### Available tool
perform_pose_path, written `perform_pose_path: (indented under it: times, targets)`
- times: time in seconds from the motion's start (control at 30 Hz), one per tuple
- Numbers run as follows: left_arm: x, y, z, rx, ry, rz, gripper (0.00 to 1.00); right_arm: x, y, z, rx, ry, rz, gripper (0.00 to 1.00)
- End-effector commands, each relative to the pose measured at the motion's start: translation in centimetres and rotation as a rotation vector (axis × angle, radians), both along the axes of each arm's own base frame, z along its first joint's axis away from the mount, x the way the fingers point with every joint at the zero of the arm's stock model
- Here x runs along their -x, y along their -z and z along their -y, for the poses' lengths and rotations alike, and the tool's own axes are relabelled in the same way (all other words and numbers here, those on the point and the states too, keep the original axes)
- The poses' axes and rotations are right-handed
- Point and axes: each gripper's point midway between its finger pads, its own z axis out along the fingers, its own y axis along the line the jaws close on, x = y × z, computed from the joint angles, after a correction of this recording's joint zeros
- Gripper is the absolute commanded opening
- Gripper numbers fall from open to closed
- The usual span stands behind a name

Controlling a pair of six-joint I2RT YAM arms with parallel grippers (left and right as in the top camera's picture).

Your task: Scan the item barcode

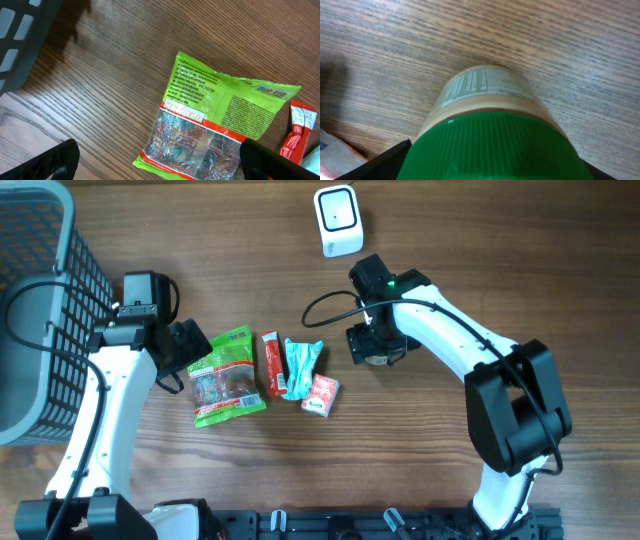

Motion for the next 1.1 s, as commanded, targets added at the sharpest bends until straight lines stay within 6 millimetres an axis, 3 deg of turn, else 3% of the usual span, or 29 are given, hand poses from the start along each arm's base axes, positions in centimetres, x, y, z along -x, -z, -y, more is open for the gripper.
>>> perform_pose_path:
  times: [0.0,0.2,0.33,0.47,0.57,0.6,0.7,0.83,0.97,1.07]
  targets:
    - [-0.3,-0.5,-0.1,-0.001,0.004,0.016,0.99,-0.3,0.6,-0.1,-0.008,0.017,0.003,0.86]
    - [-0.3,-0.5,-0.1,-0.001,0.004,0.016,1.0,-0.4,0.6,-0.2,-0.009,0.017,0.006,0.9]
    - [-0.3,-0.5,-0.1,-0.001,0.004,0.016,1.0,-0.5,0.6,-0.2,-0.012,0.025,0.009,0.69]
    - [-0.3,-0.5,-0.1,-0.001,0.004,0.016,1.0,-0.7,-0.2,-0.3,-0.013,0.039,0.016,0.63]
    - [-0.3,-0.5,-0.1,-0.001,0.004,0.016,1.0,-1.7,-3.9,-0.8,-0.052,0.036,0.082,0.56]
    - [-0.3,-0.5,-0.1,-0.001,0.004,0.016,1.0,-1.9,-6.2,-1.0,-0.079,0.034,0.124,0.48]
    - [-0.3,-0.5,-0.1,-0.001,0.004,0.016,1.0,-1.9,-11.1,-1.1,-0.14,0.031,0.232,0.4]
    - [-0.3,-0.5,-0.1,-0.001,0.004,0.016,1.0,-0.7,-16.1,-1.2,-0.239,0.022,0.316,0.39]
    - [-0.3,-0.5,-0.1,-0.001,0.004,0.016,1.0,0.0,-19.5,-1.5,-0.354,0.019,0.355,0.35]
    - [-0.3,-0.5,-0.1,-0.001,0.004,0.016,1.0,-0.1,-19.9,-0.8,-0.355,0.039,0.361,0.34]
